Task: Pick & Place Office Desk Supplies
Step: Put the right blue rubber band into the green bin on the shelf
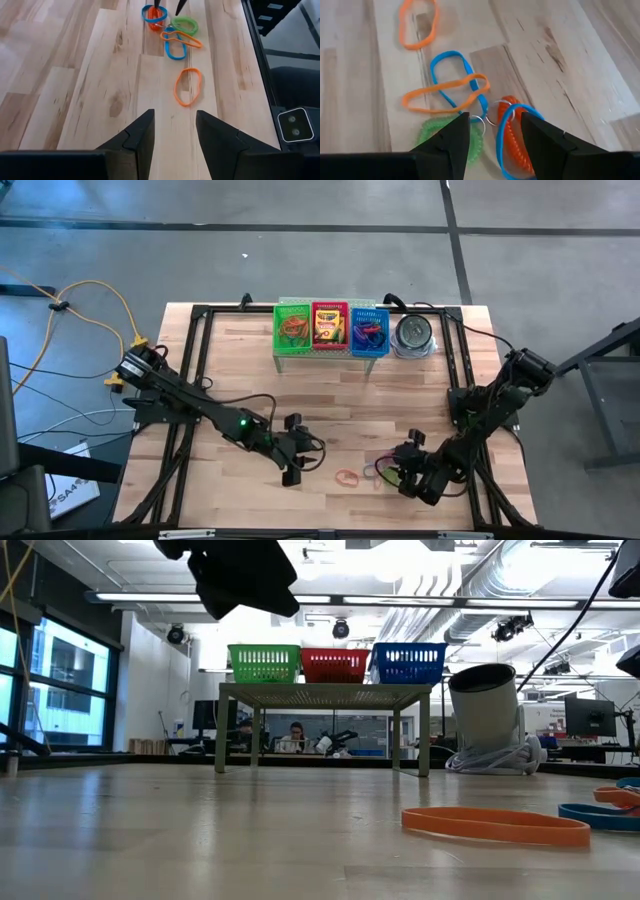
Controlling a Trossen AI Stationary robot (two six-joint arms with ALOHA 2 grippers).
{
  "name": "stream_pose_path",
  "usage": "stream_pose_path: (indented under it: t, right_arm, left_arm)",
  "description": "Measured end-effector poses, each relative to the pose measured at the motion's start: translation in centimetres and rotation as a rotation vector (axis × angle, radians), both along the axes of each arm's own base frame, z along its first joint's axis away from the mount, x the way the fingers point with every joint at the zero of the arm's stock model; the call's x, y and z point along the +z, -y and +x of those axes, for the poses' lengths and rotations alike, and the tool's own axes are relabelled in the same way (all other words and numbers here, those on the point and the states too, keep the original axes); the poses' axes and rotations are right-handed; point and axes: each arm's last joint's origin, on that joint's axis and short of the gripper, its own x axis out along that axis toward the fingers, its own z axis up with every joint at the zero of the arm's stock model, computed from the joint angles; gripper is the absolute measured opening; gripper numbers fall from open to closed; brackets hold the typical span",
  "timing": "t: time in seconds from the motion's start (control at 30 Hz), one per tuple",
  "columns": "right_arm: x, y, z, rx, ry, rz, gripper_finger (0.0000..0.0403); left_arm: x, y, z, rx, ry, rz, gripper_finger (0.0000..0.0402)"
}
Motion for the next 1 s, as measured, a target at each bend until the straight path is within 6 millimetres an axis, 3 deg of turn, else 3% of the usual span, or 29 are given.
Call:
stream_pose_path:
  t: [0.7,1.0]
  right_arm:
    - [-2.1,1.2,-0.6,-0.060,0.077,0.038,0.0166]
    - [-2.1,1.2,-0.5,-0.058,0.093,0.030,0.0166]
  left_arm:
    - [0.0,0.0,0.0,0.006,0.002,-0.010,0.0140]
    - [0.0,0.0,0.0,0.010,0.001,-0.015,0.0140]
